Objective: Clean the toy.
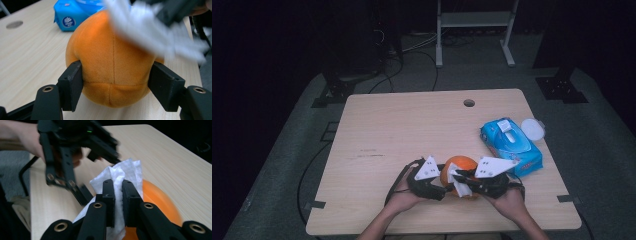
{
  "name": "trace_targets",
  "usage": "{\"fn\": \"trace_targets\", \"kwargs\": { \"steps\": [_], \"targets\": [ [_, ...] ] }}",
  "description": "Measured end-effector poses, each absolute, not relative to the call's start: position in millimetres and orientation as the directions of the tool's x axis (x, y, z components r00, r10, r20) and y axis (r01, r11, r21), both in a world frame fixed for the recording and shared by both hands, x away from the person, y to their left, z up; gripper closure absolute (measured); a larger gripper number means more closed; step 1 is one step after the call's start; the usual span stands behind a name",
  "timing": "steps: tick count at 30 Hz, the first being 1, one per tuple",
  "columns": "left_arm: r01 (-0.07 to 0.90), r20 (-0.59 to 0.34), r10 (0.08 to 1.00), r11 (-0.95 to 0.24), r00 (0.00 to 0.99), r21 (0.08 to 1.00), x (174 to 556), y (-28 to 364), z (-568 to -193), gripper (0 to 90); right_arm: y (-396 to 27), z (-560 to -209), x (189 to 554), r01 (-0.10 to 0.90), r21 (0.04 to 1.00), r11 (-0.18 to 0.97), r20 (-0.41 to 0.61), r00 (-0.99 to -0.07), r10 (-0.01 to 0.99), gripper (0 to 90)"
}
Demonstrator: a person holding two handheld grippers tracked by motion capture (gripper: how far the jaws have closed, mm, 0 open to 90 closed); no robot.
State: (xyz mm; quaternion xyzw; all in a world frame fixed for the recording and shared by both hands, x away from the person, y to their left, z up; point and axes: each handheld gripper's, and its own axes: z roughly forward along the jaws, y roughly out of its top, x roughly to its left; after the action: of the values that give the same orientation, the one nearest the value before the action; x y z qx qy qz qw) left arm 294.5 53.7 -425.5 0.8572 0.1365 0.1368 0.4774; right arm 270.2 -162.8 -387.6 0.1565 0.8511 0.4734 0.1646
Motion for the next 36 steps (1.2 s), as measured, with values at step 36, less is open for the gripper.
{"fn": "trace_targets", "kwargs": {
  "steps": [36],
  "targets": [
    [-0.006,0.232,0.329,-0.566,0.915,0.825,277.2,36.2,-428.1,29.0,-164.3,-387.2,267.1,0.131,0.85,0.51,-0.123,-0.892,0.434,81.3]
  ]
}}
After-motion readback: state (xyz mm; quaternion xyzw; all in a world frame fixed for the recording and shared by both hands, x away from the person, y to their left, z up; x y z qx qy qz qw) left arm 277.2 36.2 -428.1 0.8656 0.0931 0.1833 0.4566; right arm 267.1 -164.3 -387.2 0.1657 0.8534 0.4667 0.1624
